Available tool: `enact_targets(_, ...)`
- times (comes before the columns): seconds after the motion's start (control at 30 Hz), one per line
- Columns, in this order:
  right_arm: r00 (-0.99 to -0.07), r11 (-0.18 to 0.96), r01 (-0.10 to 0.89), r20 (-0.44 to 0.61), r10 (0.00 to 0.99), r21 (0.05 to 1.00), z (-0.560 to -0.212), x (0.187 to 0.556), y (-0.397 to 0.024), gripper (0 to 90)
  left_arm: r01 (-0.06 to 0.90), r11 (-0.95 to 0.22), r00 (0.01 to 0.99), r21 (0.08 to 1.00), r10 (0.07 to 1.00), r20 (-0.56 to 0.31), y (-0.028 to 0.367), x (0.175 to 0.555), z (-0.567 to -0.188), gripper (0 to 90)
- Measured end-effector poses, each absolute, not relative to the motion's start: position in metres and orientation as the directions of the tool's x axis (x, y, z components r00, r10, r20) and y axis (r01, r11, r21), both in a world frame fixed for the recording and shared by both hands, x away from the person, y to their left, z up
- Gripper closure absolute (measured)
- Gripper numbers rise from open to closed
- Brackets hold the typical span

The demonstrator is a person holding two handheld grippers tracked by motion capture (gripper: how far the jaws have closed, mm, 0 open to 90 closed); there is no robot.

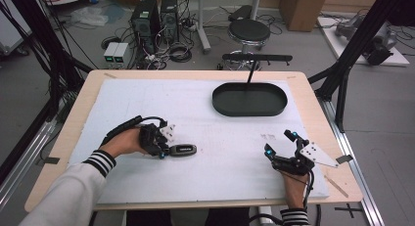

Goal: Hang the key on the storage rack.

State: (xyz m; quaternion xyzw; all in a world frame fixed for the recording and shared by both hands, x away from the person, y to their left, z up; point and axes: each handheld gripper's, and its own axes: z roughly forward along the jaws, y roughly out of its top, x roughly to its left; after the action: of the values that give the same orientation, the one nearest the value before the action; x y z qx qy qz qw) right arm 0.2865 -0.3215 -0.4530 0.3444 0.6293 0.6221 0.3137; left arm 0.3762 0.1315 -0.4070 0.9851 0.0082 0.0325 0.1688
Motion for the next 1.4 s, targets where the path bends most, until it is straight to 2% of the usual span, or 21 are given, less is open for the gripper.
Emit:
enact_targets(0.17, -0.566, -0.011, 0.043, 0.033, 0.824, 0.999, -0.453, 0.287, -0.322, 6.2, 0.008, -0.945, 0.998, 0.328, 0.027, 0.054, 0.13, 0.375, -0.407, 79.1)
enact_targets(0.53, -0.566, -0.009, 0.04, 0.03, 0.824, 0.999, -0.453, 0.287, -0.321, 6.2, 0.017, -0.946, 0.996, 0.323, 0.044, 0.078, 0.129, 0.372, -0.405, 81.8)
enact_targets(0.83, -0.563, 0.006, 0.054, 0.026, 0.826, 0.999, -0.452, 0.288, -0.32, 6.3, 0.022, -0.932, 0.992, 0.361, 0.065, 0.107, 0.133, 0.372, -0.4, 83.1)
enact_targets(1.1, -0.588, 0.021, 0.108, 0.047, 0.807, 0.994, -0.448, 0.295, -0.316, 6.2, 0.051, -0.898, 0.99, 0.437, 0.103, 0.097, 0.139, 0.373, -0.396, 83.5)
enact_targets(1.4, -0.624, 0.04, 0.092, 0.026, 0.781, 0.995, -0.428, 0.302, -0.307, 6.2, 0.073, -0.835, 0.986, 0.545, 0.144, 0.089, 0.146, 0.371, -0.379, 83.5)
